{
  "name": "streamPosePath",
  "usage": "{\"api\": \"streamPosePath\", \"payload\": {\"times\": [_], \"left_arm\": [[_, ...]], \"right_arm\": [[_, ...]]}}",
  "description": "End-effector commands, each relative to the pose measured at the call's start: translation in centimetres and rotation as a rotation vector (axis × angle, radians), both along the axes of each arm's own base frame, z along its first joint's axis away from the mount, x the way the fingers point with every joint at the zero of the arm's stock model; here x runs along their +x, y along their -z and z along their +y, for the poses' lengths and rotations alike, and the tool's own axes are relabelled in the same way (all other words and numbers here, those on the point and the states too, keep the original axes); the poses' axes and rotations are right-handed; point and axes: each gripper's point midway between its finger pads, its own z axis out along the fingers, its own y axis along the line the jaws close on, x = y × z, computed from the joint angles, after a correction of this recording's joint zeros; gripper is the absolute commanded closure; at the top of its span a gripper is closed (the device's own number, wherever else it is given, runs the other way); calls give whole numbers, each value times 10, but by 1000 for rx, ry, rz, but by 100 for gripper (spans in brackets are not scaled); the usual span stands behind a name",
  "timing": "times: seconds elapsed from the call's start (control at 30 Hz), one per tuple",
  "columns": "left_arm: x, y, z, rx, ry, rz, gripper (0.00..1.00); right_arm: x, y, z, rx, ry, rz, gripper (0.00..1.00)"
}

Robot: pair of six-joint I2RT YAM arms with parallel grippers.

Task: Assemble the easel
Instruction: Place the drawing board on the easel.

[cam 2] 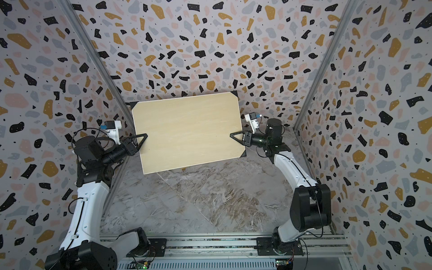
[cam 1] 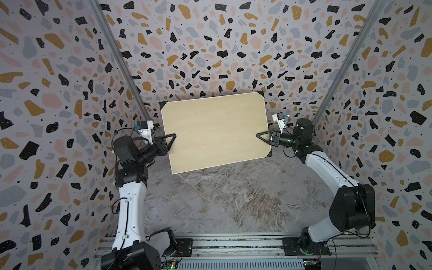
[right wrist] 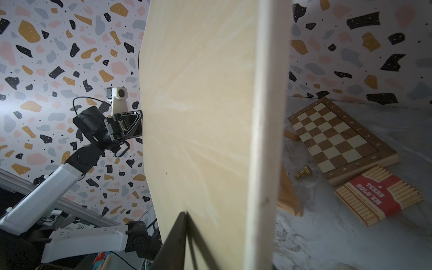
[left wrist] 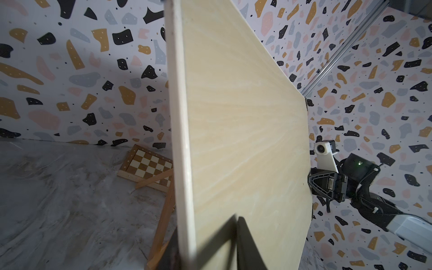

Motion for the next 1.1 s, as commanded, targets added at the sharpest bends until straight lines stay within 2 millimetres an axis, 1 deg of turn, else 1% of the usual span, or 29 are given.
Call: {"api": "streamPosePath", "payload": {"times": [0.0,0.2,0.33,0.43,0.53,0.77,0.93,1.07], "left_arm": [[3,-63,-14,267,-41,-428,100],[22,-42,-15,325,-34,-451,100],[27,-29,-13,329,-53,-489,100],[32,-17,-11,324,-56,-468,100],[33,-8,-12,323,-44,-456,100],[41,5,-8,354,-64,-455,100],[51,13,-4,360,-83,-477,100],[54,17,-2,381,-97,-489,100]], "right_arm": [[-5,-46,48,-87,-18,-558,93],[11,-45,53,-101,-14,-641,95],[25,-37,55,-114,1,-657,97],[34,-32,57,-117,-1,-651,97],[38,-32,60,-107,-18,-652,98],[50,-28,61,-111,-10,-672,99],[59,-23,67,-107,-37,-685,98],[70,-17,71,-112,-43,-685,98]]}}
